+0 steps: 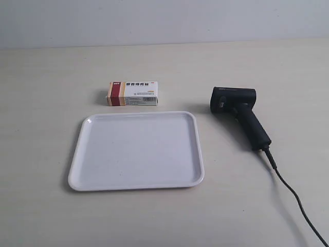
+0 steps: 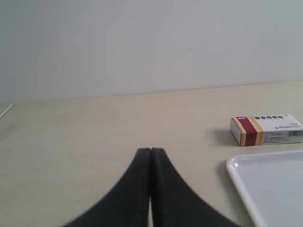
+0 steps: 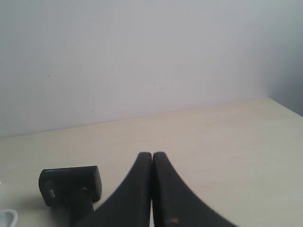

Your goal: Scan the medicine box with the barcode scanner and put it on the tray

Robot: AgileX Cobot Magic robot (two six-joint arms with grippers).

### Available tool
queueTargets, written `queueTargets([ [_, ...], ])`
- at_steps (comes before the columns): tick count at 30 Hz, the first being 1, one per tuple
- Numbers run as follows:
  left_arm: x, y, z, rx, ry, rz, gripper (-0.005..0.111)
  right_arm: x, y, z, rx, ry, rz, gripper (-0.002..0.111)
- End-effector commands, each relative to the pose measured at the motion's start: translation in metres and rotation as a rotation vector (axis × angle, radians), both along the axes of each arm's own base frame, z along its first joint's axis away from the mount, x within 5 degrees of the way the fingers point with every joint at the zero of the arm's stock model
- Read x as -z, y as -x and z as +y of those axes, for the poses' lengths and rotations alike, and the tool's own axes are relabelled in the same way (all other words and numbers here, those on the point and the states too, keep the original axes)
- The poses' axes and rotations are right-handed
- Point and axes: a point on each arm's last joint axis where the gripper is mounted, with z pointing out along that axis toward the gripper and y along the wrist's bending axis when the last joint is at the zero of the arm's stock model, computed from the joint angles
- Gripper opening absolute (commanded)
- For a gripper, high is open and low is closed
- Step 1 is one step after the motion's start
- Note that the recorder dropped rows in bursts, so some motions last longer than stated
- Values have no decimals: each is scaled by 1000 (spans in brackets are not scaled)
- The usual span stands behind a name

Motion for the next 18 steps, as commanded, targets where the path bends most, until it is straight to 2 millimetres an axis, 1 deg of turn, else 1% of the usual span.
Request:
queueTargets([
  [1, 0, 0, 0, 0, 1, -6, 0, 1, 0, -1, 8, 5, -6, 0],
  [12, 0, 0, 0, 0, 16, -12, 0, 1, 0, -1, 10, 19, -7, 0],
  [13, -1, 0, -1, 0, 68, -19, 0, 1, 0, -1, 10, 19, -7, 0],
  [15, -7, 0, -2, 0, 245, -65, 0, 1, 0, -1, 10, 19, -9, 0],
  [18, -30, 2, 1, 6, 477, -298, 0, -4, 0, -1, 16, 15, -63, 0],
])
